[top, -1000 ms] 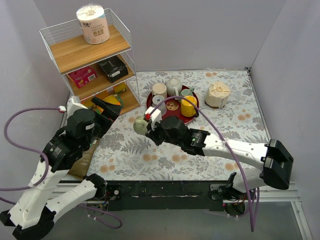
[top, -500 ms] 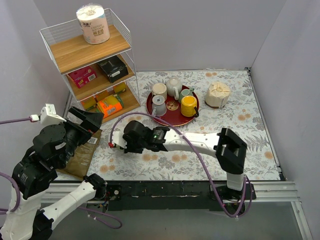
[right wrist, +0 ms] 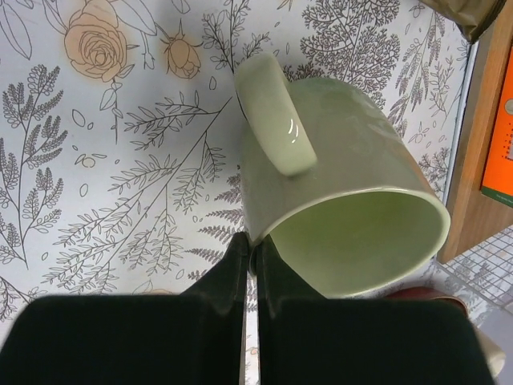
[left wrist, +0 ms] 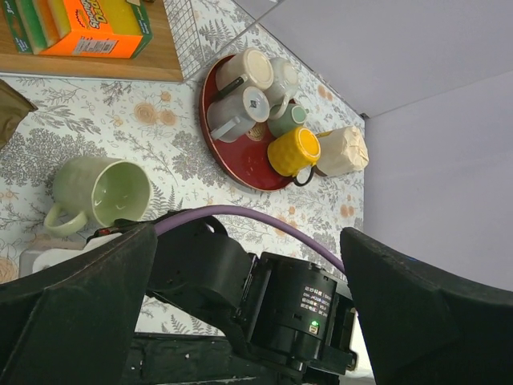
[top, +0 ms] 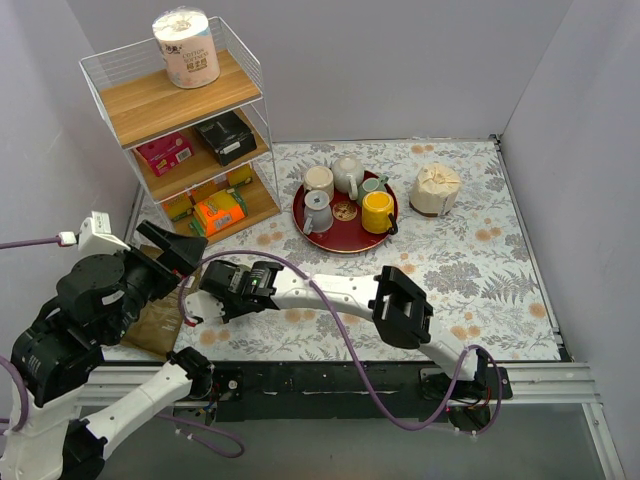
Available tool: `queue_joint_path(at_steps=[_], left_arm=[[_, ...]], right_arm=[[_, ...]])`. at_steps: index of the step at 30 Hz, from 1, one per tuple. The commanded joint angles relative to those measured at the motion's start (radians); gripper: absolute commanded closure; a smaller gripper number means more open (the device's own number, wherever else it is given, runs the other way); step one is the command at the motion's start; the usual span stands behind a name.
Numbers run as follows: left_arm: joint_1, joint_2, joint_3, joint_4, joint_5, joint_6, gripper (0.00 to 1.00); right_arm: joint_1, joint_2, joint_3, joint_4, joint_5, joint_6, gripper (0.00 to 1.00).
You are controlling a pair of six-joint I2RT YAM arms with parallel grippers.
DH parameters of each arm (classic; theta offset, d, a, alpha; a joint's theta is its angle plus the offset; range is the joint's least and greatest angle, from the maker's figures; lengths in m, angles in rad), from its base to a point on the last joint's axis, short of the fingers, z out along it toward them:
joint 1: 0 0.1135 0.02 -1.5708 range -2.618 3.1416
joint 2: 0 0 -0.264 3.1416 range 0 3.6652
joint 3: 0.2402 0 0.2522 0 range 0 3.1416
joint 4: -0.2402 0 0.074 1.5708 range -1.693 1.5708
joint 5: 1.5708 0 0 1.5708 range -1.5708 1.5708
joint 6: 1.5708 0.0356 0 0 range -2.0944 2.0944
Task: Turn the mug right side up
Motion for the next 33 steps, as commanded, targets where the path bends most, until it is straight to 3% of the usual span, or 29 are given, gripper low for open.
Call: queue_joint_path(at_steps=[1, 4, 8, 15, 25, 33], left_arm=[[-0.001, -0.016, 0.035, -0.045, -0.002, 0.012, 0.02], [-0.001, -0.025, 0.035, -0.047, -0.01, 0.009, 0.02], [-0.001, -0.03, 0.032, -0.05, -0.013, 0.007, 0.02], [-0.001, -0.03, 0.022, -0.047, -0.017, 0.0, 0.02], [-0.001, -0.028, 0.01, -0.036, -0.019, -0.006, 0.02], [-0.001, -0.03, 0.016, -0.036, -0.02, -0.01, 0.02]], right_arm=[[0.017, 0.019, 0.087, -0.127, 0.069, -0.048, 0.99], [0.026, 0.007, 0.071, -0.123, 0.08, -0.042, 0.99], [0.033, -0.015, 0.041, -0.103, 0.101, -0.044, 0.87], [0.033, -0.027, 0.031, -0.054, 0.137, -0.07, 0.75], [0.042, -0.021, 0.045, -0.023, 0.132, -0.071, 0.73], [0.06, -0.036, 0.065, -0.011, 0.14, -0.057, 0.62]])
